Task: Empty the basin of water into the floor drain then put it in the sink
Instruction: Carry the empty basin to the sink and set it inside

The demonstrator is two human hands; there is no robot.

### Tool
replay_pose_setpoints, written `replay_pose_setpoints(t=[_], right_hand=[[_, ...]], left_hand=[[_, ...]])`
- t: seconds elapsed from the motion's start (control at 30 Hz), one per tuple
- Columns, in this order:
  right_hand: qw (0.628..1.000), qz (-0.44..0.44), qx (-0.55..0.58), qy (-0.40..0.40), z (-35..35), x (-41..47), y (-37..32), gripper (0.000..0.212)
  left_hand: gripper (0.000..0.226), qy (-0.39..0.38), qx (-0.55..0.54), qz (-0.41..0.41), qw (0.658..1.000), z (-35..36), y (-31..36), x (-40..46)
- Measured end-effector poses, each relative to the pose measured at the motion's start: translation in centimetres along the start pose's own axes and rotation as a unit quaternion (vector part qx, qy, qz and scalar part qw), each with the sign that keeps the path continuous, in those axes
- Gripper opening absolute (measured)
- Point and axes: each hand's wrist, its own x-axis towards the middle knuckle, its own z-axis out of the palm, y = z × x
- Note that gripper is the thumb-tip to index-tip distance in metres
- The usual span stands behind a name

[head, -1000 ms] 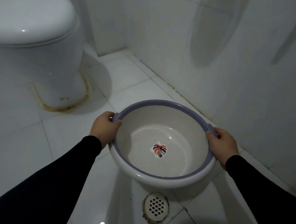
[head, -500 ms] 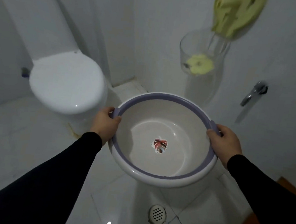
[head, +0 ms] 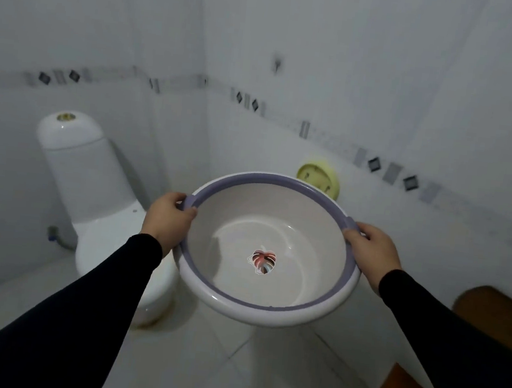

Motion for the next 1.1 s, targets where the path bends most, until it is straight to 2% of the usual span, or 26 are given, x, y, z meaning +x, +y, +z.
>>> replay_pose_setpoints(t=[0.27, 0.53, 0.73, 0.87, 1.1], right_hand=[[0.998, -0.009, 0.018, 0.054, -7.8, -2.9, -10.9, 0.028], [0.995, 0.011, 0.045, 0.085, -14.4, -8.0, -14.4, 0.029], [0.987, 0.046, 0.046, 0.147, -21.4, -12.4, -11.7, 0.038], [0.980, 0.067, 0.030, 0.186, -26.4, -15.8, -8.5, 0.035], [0.976, 0.108, -0.047, 0.181, -35.3, -22.0, -0.8, 0.036]], left_hand=[[0.024, -0.030, -0.039, 0.037, 0.998, -5.0, 11.7, 0.0], [0.022, -0.076, -0.060, 0.077, 0.992, -5.9, 18.0, -1.7], [0.028, -0.142, -0.046, 0.119, 0.982, -1.5, 22.2, -5.3], [0.024, -0.187, -0.034, 0.142, 0.971, 2.3, 24.0, -9.3], [0.033, -0.255, 0.028, 0.164, 0.952, 10.0, 25.7, -19.2]])
